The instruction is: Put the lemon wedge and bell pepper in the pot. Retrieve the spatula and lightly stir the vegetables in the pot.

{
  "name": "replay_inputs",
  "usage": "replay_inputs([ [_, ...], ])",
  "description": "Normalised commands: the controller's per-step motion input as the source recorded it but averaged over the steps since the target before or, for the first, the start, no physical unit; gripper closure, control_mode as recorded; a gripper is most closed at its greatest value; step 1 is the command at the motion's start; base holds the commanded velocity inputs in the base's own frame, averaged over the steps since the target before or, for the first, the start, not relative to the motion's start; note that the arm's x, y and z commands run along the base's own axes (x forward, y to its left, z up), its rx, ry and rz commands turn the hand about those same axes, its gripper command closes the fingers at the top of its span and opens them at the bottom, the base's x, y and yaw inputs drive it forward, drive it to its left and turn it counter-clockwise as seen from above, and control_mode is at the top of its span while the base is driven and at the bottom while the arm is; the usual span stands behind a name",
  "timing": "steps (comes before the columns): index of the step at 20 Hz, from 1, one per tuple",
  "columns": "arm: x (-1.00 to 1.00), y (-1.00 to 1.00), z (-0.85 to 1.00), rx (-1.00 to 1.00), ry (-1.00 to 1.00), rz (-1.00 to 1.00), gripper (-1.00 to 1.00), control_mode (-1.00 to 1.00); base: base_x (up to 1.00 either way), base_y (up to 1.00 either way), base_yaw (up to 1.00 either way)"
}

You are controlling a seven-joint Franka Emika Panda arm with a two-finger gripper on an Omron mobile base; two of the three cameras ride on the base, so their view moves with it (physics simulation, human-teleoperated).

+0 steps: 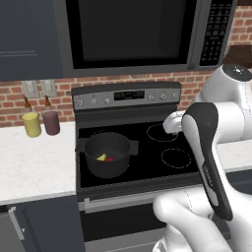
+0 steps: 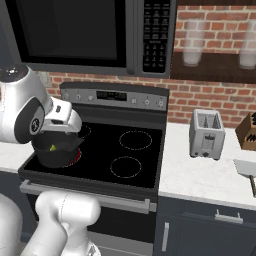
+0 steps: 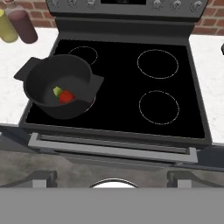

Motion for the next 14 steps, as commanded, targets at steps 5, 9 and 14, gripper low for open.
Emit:
replay_inputs([
  [5, 0.0, 0.0, 0.0, 0.0, 0.0, 0.0, -1.0, -1.0, 0.0, 0.0, 0.0],
  [9, 0.0, 0.0, 0.0, 0.0, 0.0, 0.0, -1.0, -1.0, 0.0, 0.0, 0.0],
  [14, -0.02, -0.02, 0.0, 0.0, 0.0, 0.0, -1.0, -1.0, 0.0, 0.0, 0.0],
])
